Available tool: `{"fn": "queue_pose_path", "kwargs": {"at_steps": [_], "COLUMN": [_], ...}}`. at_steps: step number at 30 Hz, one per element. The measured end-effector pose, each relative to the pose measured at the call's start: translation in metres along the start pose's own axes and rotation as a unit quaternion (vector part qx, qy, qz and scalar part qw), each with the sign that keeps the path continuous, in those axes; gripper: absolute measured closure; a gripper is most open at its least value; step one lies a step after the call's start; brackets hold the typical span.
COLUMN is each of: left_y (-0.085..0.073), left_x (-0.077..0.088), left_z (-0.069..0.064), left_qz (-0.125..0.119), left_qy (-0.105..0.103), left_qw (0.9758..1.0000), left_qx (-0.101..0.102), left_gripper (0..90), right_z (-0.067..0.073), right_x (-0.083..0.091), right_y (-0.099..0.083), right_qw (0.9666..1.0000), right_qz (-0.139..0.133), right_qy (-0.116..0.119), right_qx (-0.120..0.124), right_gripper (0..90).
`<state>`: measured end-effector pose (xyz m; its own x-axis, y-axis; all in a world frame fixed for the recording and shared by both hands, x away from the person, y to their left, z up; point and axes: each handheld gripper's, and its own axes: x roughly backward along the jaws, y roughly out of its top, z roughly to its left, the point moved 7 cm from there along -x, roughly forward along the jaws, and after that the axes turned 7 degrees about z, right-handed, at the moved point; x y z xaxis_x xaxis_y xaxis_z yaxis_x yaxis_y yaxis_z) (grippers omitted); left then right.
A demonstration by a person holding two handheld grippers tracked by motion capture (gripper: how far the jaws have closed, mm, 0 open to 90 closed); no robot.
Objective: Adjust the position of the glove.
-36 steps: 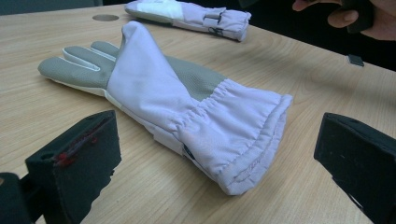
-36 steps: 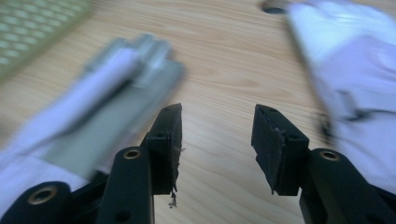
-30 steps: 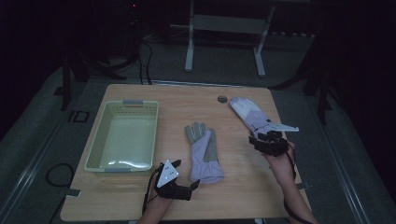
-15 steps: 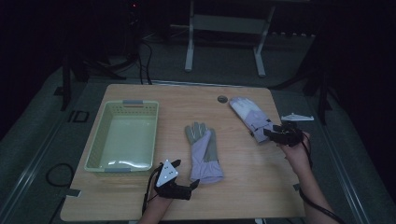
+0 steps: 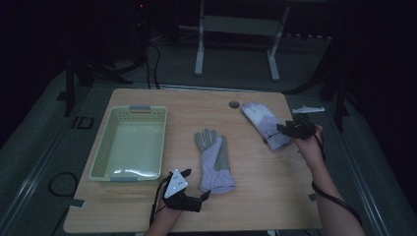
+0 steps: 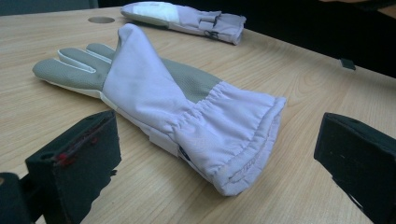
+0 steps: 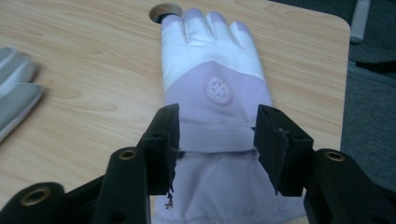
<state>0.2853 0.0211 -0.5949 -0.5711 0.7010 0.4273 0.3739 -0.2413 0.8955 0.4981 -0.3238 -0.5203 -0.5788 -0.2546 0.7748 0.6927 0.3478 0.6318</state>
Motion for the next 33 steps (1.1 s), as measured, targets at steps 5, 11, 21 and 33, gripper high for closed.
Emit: {"fn": "queue_pose_path", "kwargs": {"at_steps": [5,11,21,33], "left_y": [0.0,0.0,0.0,0.0], "left_x": [0.0,0.0,0.001,0.001], "left_z": [-0.001,-0.001,0.0,0.001], "left_qz": [-0.001,-0.002,-0.009,-0.009], "left_qy": [0.005,0.012,0.021,0.02], "left_qw": [1.0,0.9999,0.9997,0.9997], "left_qx": [-0.004,-0.007,0.0,0.004], "left_gripper": [0.7,0.6,0.6,0.6], "right_z": [-0.002,-0.007,-0.015,-0.014], "right_x": [-0.014,-0.033,-0.064,-0.094], "right_y": [0.008,0.014,0.02,0.007], "right_qw": [0.9999,0.999,0.9988,0.9965], "right_qz": [0.01,0.028,0.04,0.074], "right_qy": [0.005,-0.012,-0.001,0.02], "right_qx": [0.01,0.033,0.027,0.031], "right_gripper": [49.0,50.2,47.9,44.7]}}
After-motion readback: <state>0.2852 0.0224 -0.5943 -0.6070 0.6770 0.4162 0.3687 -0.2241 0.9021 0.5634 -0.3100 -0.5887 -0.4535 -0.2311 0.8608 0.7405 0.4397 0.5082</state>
